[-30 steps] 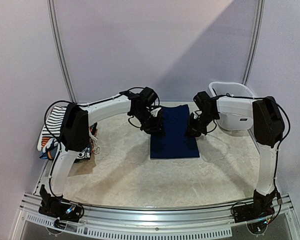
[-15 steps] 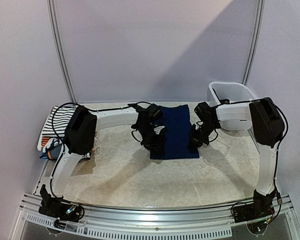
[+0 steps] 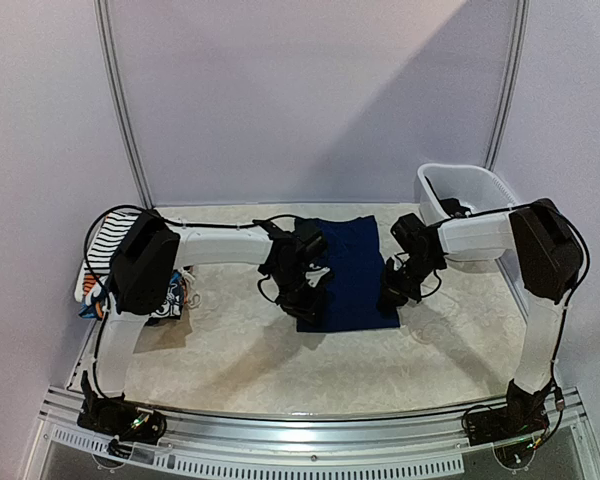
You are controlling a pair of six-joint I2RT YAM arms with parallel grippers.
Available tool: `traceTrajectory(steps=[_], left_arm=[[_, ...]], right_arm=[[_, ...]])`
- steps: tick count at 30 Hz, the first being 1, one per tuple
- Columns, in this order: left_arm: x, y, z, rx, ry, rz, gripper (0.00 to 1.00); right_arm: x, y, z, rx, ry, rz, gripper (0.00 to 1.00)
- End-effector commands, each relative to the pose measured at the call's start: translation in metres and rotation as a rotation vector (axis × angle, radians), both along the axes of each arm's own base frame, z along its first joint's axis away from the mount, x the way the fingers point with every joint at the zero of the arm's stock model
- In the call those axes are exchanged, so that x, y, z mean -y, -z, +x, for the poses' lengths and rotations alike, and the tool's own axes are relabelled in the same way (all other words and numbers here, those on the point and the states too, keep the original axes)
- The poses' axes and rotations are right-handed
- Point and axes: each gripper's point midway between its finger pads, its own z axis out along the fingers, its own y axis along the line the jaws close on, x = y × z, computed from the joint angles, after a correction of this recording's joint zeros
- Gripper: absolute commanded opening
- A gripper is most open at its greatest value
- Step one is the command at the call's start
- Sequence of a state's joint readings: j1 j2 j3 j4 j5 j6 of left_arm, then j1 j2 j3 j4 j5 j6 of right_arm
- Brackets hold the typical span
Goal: Fold and stack the mixed laundry pile
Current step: Move the 2/3-rectangle-folded T-shirt to the center of the board, then fold the 2/3-rectangle-folded T-shirt at the center of the board.
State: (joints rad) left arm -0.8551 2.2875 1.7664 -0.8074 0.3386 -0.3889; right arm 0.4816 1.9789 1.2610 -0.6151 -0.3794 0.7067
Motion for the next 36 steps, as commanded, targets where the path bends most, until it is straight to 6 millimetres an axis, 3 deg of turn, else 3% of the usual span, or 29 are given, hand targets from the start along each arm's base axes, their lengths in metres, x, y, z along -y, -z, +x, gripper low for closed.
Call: traceTrajectory(steps=[1, 7, 12, 18, 21, 23, 25, 26, 28, 29, 31, 34, 36], left_arm=[[-0.025, 0.017, -0.035, -0.014, 0.043, 0.132, 0.15], [-0.031, 0.006, -0.059, 0.011, 0.062, 0.148, 0.15], [-0.037, -0.022, -0.067, 0.066, 0.058, 0.144, 0.16], [-0.054, -0.082, -0.05, 0.252, 0.046, 0.143, 0.27], [-0.064, -0.114, -0.035, 0.388, 0.037, 0.143, 0.38], [-0.076, -0.143, -0.022, 0.529, -0.001, 0.153, 0.39], [-0.091, -0.175, -0.007, 0.692, -0.07, 0.134, 0.48], [-0.095, -0.189, -0.003, 0.758, -0.091, 0.097, 0.57], [-0.105, -0.204, 0.003, 0.863, -0.125, 0.059, 0.92], [-0.112, -0.205, 0.005, 0.894, -0.155, 0.06, 0.99], [-0.123, -0.198, 0.009, 0.917, -0.203, 0.075, 1.0], [-0.11, -0.171, -0.001, 0.855, -0.042, 0.064, 0.99], [-0.101, -0.154, -0.011, 0.805, 0.081, 0.087, 0.91]], right_arm=[[0.023, 0.023, -0.053, -0.159, 0.005, -0.145, 0.06], [0.019, 0.008, -0.066, -0.143, 0.0, -0.151, 0.06], [0.02, -0.016, -0.067, -0.108, 0.019, -0.154, 0.08], [0.025, -0.058, -0.062, -0.029, 0.038, -0.147, 0.21], [0.027, -0.067, -0.065, -0.013, 0.048, -0.136, 0.26], [0.029, -0.07, -0.07, -0.002, 0.059, -0.119, 0.33], [0.03, -0.069, -0.075, 0.004, 0.073, -0.098, 0.41], [0.031, -0.067, -0.079, 0.003, 0.078, -0.09, 0.44], [0.031, -0.066, -0.083, 0.016, 0.087, -0.055, 0.49], [0.032, -0.064, -0.086, 0.022, 0.096, -0.041, 0.51], [0.033, -0.059, -0.091, 0.031, 0.11, -0.016, 0.56], [0.033, -0.047, -0.099, 0.023, 0.139, 0.023, 0.61], [0.032, -0.04, -0.103, 0.007, 0.161, 0.043, 0.61]])
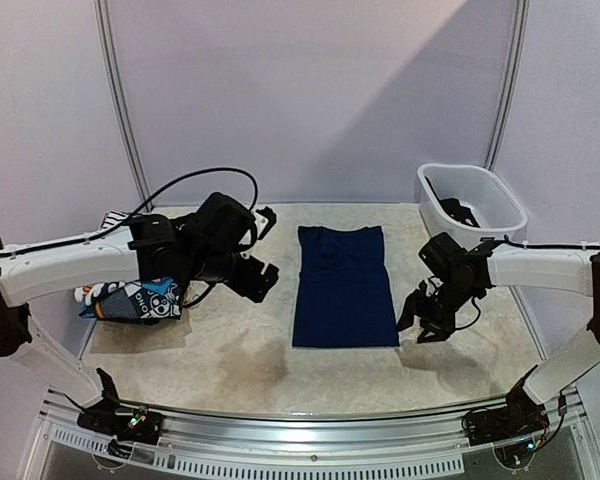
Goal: Fold and stack the mixed laundry pile
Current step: Fold the 2/3-rectangle-folded T-shirt at the center of the board.
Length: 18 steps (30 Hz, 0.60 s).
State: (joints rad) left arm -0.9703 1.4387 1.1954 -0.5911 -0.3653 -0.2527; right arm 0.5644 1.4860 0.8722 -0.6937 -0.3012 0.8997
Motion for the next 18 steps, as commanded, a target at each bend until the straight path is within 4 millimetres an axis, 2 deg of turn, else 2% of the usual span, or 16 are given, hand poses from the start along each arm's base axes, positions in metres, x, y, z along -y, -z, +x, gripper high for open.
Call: traceTrajectory(steps=[1, 5, 11, 14, 18], left_arm=[[0.02, 0.043, -0.011, -0.051, 0.192, 0.138, 0.87], [0.032, 0.075, -0.033, -0.043, 0.369, 0.263, 0.81], [0.051, 0.104, -0.073, -0.023, 0.703, 0.38, 0.76], [0.06, 0.119, -0.085, -0.004, 0.81, 0.411, 0.73], [0.068, 0.137, -0.085, 0.007, 0.861, 0.462, 0.66]], right_arm=[[-0.011, 0.005, 0.003, 0.026, 0.06, 0.096, 0.61], [-0.005, 0.018, -0.006, -0.017, 0.114, 0.082, 0.59], [0.004, 0.026, -0.014, -0.055, 0.169, 0.054, 0.59], [0.007, 0.029, -0.017, -0.074, 0.189, 0.04, 0.59], [0.006, 0.035, -0.019, -0.08, 0.208, 0.059, 0.59]])
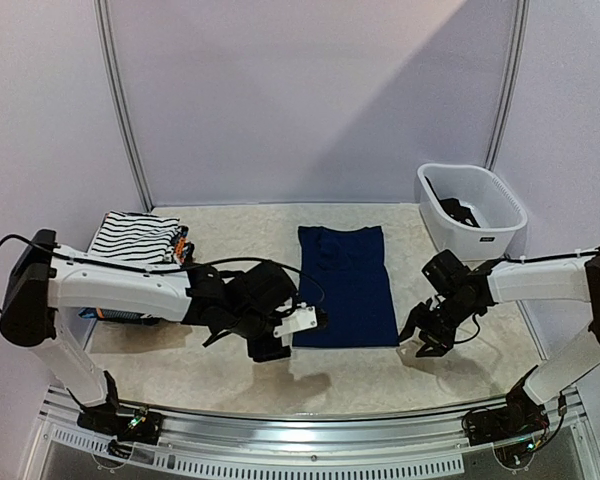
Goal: Fold and stack the mixed laundry pile
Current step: Fold the 2/3-rectangle-folded T-shirt at the center of the board.
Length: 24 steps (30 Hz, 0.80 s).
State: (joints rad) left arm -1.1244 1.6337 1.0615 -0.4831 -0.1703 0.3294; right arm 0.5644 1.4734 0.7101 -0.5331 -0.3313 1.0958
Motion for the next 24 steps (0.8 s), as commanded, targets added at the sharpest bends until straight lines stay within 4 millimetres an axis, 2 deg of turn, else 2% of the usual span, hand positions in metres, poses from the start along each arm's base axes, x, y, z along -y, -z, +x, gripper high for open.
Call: traceTrajectory(steps=[1, 9, 20, 22, 24], left_arm=[[0.016, 0.023, -0.007, 0.028, 0.152, 0.045, 0.65], [0.016, 0.048, 0.008, 0.116, 0.196, 0.132, 0.63], [0.014, 0.073, 0.031, 0.218, 0.201, 0.225, 0.49], [0.015, 0.076, 0.034, 0.229, 0.196, 0.232, 0.44], [0.014, 0.08, 0.036, 0.235, 0.192, 0.25, 0.35]], right_arm=[[0.0, 0.003, -0.002, 0.005, 0.042, 0.023, 0.58], [0.004, 0.008, -0.006, 0.008, 0.074, 0.034, 0.57], [0.013, 0.008, -0.006, 0.013, 0.104, 0.04, 0.57], [0.014, 0.007, -0.004, 0.013, 0.105, 0.04, 0.57], [0.015, 0.007, -0.003, 0.012, 0.103, 0.04, 0.57]])
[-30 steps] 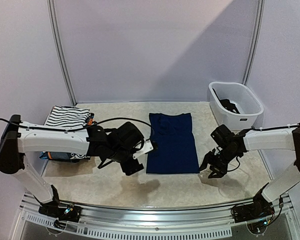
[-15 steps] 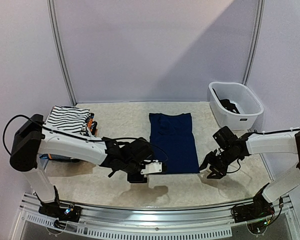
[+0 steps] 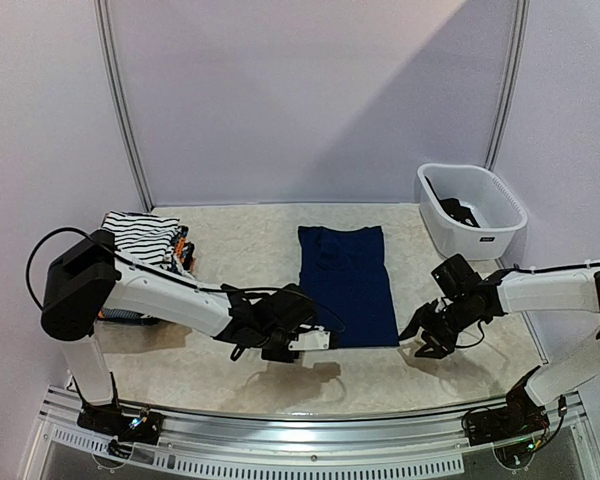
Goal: Fold and stack the mixed laundry pile
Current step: Fold the 2/3-rectangle-folded T-shirt at the center of the board.
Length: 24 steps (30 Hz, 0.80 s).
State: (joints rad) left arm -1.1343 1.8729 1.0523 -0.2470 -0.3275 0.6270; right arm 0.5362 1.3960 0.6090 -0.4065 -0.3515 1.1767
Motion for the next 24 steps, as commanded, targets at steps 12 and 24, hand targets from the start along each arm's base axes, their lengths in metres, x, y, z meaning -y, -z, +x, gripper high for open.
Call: traceTrajectory(steps=[12, 24], left_arm=[[-0.003, 0.017, -0.001, -0.013, -0.06, 0.027, 0.0], [-0.006, 0.012, -0.008, -0.025, -0.089, 0.027, 0.0]], right_arm=[[0.001, 0.012, 0.007, -0.023, -0.033, -0.001, 0.54], [-0.009, 0.032, 0.013, -0.057, -0.043, 0.021, 0.38]])
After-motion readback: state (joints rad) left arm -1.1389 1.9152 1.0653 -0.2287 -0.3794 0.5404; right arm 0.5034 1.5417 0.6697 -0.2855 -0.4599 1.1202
